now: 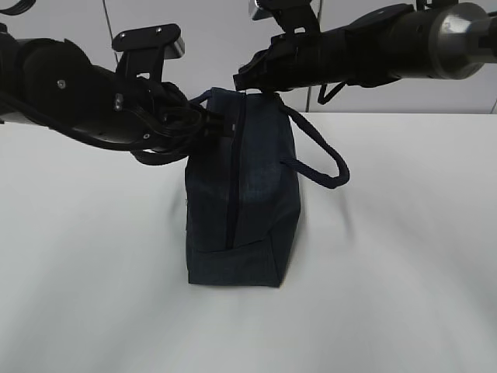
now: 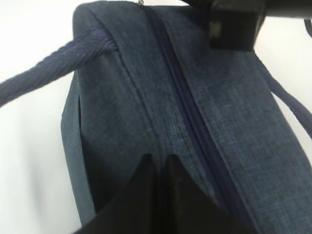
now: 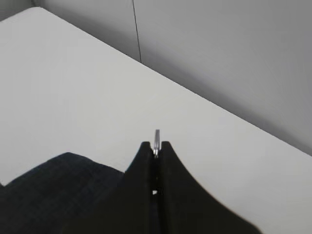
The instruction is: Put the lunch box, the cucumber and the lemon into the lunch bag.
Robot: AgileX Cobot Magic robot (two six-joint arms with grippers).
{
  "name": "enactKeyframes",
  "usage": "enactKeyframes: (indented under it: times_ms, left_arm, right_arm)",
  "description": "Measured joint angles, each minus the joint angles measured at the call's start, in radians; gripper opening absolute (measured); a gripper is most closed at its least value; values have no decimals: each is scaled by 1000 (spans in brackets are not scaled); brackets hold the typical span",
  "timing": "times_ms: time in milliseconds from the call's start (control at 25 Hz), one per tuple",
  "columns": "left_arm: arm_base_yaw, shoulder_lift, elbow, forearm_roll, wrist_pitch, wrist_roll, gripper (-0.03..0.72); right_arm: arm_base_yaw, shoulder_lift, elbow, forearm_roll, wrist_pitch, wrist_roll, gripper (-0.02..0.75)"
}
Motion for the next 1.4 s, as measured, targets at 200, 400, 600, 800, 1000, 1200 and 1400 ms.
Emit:
enactKeyframes:
  times_ms: [200, 400, 600, 800, 1000, 1200, 1400]
  left_arm:
    - [-28, 0, -4, 56, 6, 0, -1]
    - [-78, 0, -4, 83, -9, 0, -3]
    - [-81, 0, -4, 83, -13, 0, -3]
    - [-87, 0, -4, 103, -14, 0, -3]
    - [-98, 0, -4, 117, -14, 0, -3]
    - [-105, 0, -4, 140, -12, 0, -3]
    - [-107, 0, -4, 162, -12, 0, -3]
  right_arm:
    - [0, 4, 0, 69, -10, 11, 0]
    - [0, 10, 0, 82, -45, 12, 0]
    - [-7, 30, 0, 114, -47, 23, 0]
    - [-14, 50, -1, 207, -47, 51, 0]
    - [-14, 60, -2, 266, -44, 75, 0]
    - [-14, 54, -2, 268, -9, 99, 0]
    - [-14, 22, -2, 228, 13, 143, 0]
